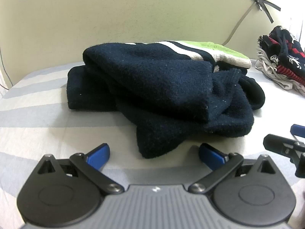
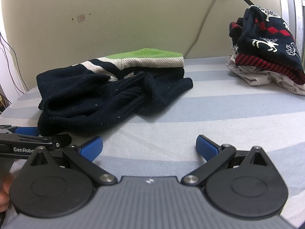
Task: Fold small clothes
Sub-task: 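Approach the crumpled navy sweater with both grippers open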
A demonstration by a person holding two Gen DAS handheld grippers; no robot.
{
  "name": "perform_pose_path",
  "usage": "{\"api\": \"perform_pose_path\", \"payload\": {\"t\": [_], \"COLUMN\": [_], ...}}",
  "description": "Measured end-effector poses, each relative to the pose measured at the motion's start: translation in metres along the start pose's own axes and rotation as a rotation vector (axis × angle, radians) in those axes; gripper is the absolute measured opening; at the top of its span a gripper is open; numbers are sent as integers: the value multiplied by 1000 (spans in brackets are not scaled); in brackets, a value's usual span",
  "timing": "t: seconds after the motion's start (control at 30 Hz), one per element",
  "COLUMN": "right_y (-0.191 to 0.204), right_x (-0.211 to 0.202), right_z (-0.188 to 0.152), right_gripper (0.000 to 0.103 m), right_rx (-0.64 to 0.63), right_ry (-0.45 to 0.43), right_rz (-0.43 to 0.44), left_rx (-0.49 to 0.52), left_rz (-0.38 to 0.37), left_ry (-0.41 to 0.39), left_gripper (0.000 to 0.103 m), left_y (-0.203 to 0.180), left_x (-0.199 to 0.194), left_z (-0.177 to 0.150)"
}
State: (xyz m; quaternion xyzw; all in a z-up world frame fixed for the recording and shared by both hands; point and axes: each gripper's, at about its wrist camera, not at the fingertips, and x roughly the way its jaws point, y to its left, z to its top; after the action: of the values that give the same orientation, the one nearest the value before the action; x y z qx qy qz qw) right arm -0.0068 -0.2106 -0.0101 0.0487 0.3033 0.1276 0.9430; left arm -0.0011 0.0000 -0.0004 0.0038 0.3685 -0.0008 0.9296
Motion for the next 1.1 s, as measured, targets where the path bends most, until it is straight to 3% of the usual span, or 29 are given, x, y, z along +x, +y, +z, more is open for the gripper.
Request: {"api": "perform_pose_path", "payload": {"t": [0.3, 0.57, 1.1], "right_y": [0, -1, -8], "right_x": [1, 0, -3], "right_z": [-1, -2, -5], "right_gripper": [103, 103, 103], "right_rx": [11, 18, 76], "right_ry": [-5, -8, -36], "right_rz": [8, 14, 3], "left_rx": [-8, 45, 58], "left_rz": [53, 142, 78], "left_ry": [32, -29, -22], "left_gripper": [103, 103, 103], "left_y": [5, -3, -28], "left_x": [-6, -36, -44], "left_z": [0, -4, 2]}}
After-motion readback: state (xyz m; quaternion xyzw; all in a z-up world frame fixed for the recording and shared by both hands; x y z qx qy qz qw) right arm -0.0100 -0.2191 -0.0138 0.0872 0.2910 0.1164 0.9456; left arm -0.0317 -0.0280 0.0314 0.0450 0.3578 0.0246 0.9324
